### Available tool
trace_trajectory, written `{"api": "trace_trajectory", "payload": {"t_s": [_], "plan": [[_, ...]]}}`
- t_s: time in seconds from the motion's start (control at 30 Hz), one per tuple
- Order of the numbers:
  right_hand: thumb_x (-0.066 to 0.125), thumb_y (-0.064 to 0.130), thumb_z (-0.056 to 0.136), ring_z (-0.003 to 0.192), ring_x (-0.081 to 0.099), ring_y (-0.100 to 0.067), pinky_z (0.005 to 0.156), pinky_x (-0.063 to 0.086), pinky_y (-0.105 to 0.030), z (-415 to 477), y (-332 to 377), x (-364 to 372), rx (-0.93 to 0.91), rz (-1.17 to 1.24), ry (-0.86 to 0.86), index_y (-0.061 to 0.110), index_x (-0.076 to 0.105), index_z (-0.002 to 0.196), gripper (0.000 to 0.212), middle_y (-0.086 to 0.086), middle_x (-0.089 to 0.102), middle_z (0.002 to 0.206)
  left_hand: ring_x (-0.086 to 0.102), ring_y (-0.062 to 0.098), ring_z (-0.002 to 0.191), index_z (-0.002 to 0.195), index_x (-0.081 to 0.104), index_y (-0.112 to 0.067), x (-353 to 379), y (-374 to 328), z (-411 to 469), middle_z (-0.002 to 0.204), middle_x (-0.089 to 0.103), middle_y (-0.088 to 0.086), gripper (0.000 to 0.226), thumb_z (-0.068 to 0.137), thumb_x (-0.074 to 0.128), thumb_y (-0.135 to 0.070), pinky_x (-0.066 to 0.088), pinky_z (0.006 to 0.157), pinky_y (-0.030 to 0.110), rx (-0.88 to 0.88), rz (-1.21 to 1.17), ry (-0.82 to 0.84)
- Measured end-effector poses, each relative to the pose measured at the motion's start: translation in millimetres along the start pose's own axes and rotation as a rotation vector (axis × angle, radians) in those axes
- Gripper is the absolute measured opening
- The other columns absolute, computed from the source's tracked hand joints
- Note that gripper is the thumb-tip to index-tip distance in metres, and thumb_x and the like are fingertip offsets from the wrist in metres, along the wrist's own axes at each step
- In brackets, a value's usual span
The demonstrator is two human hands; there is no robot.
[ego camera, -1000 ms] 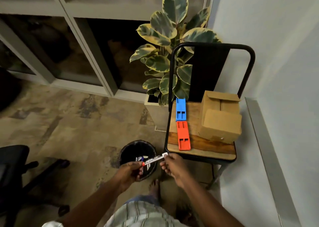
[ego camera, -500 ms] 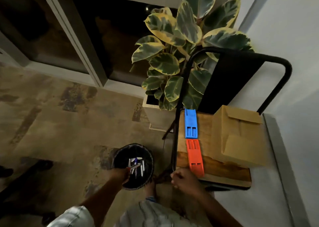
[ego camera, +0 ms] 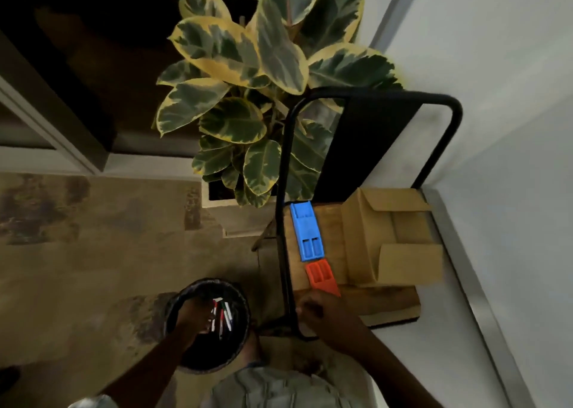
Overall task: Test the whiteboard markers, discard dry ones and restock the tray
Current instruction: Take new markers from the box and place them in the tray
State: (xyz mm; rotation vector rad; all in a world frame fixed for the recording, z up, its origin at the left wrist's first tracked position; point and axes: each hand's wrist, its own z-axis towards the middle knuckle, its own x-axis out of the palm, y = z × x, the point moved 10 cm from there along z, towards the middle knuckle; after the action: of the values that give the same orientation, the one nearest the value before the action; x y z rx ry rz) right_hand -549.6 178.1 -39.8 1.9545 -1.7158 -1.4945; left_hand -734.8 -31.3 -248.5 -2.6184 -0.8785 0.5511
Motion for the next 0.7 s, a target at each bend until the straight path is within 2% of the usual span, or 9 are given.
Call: {"api": "trace_trajectory", "payload": {"t_s": [0.07,0.17,0.3,0.4,0.47,0.5,0.6,0.63,0.7], "plan": [[0.056,0.033,0.086,0.067,0.054,0.000,0.069,0.042,-0.022,-1.4,8.9,-14.5,-0.033,-0.039,-0.050,0.024,0.066,0.085,0.014,0.014,0.059,0.075,0.050,0.021,0.054,0.065,0.055,-0.012,0.9,-36.2,-7.6,0.064,0.055,0.013,0.030,0.095,0.051,-0.010,0.045,0.047,0.025,0.134,0.120,-0.017],[0.052,0.038,0.087,0.073,0.060,-0.011,0.065,0.041,-0.023,-5.7,15.0,-52.8,-0.042,-0.137,-0.181,0.018,0.067,0.088,0.025,0.003,0.067,0.079,0.056,0.024,0.057,0.057,0.056,-0.010,3.1,-86.3,-31.5,0.059,0.060,0.015,0.032,0.088,0.059,-0.014,0.042,0.056,0.031,0.301,0.404,-0.083],[0.049,0.035,0.085,0.076,0.061,-0.019,0.070,0.049,-0.035,-24.4,9.4,-138.3,-0.047,-0.152,-0.545,0.015,0.065,0.085,0.026,-0.003,0.067,0.081,0.063,0.031,0.076,0.066,0.060,-0.009,25.3,-159.9,-93.4,0.077,0.068,0.020,0.020,0.085,0.064,-0.014,0.033,0.063,0.028,0.586,0.551,-0.140],[0.058,0.035,0.088,0.097,0.062,-0.025,0.085,0.049,-0.044,-42.6,-15.6,-194.6,0.057,-0.283,-0.783,0.018,0.066,0.101,0.023,-0.003,0.069,0.103,0.064,0.024,0.071,0.063,0.057,-0.022,64.2,-200.9,-139.9,0.069,0.066,0.007,0.025,0.083,0.066,-0.012,0.036,0.062,0.027,0.816,0.548,-0.050],[0.053,0.042,0.092,0.112,0.057,-0.025,0.095,0.042,-0.046,-43.0,-34.5,-211.8,0.158,-0.393,-0.762,0.019,0.063,0.114,0.034,-0.003,0.065,0.117,0.059,0.000,0.062,0.064,0.059,-0.029,97.4,-223.5,-174.2,0.062,0.061,-0.009,0.026,0.083,0.067,-0.013,0.038,0.059,0.024,0.959,0.547,0.041],[0.046,0.047,0.093,0.118,0.054,-0.025,0.098,0.038,-0.046,-41.2,-43.6,-215.8,0.197,-0.419,-0.720,0.019,0.060,0.120,0.042,-0.004,0.063,0.123,0.057,-0.005,0.064,0.070,0.064,-0.027,114.1,-233.8,-190.7,0.066,0.062,-0.014,0.021,0.084,0.066,-0.013,0.040,0.062,0.022,1.030,0.537,0.079],[0.011,0.063,0.081,0.127,0.047,-0.023,0.104,0.031,-0.049,-32.6,-60.0,-218.9,0.239,-0.476,-0.584,0.020,0.053,0.128,0.077,-0.003,0.058,0.131,0.057,0.000,0.086,0.095,0.072,-0.013,160.3,-265.5,-235.3,0.091,0.065,-0.009,0.019,0.089,0.056,-0.007,0.041,0.077,0.017,1.202,0.550,0.140],[0.003,0.064,0.077,0.129,0.045,-0.022,0.106,0.029,-0.050,-29.4,-65.6,-217.4,0.238,-0.499,-0.541,0.021,0.052,0.129,0.083,-0.001,0.058,0.132,0.054,0.000,0.088,0.094,0.071,-0.012,176.8,-273.4,-245.7,0.091,0.062,-0.009,0.021,0.086,0.052,-0.006,0.040,0.076,0.015,1.238,0.566,0.180],[-0.005,0.068,0.073,0.128,0.046,-0.020,0.108,0.024,-0.052,-25.1,-74.5,-212.7,0.233,-0.519,-0.459,0.024,0.052,0.127,0.089,0.002,0.059,0.128,0.054,0.006,0.083,0.083,0.066,-0.015,209.5,-282.9,-258.6,0.085,0.056,-0.006,0.025,0.074,0.044,-0.008,0.039,0.072,0.021,1.298,0.628,0.264]]}}
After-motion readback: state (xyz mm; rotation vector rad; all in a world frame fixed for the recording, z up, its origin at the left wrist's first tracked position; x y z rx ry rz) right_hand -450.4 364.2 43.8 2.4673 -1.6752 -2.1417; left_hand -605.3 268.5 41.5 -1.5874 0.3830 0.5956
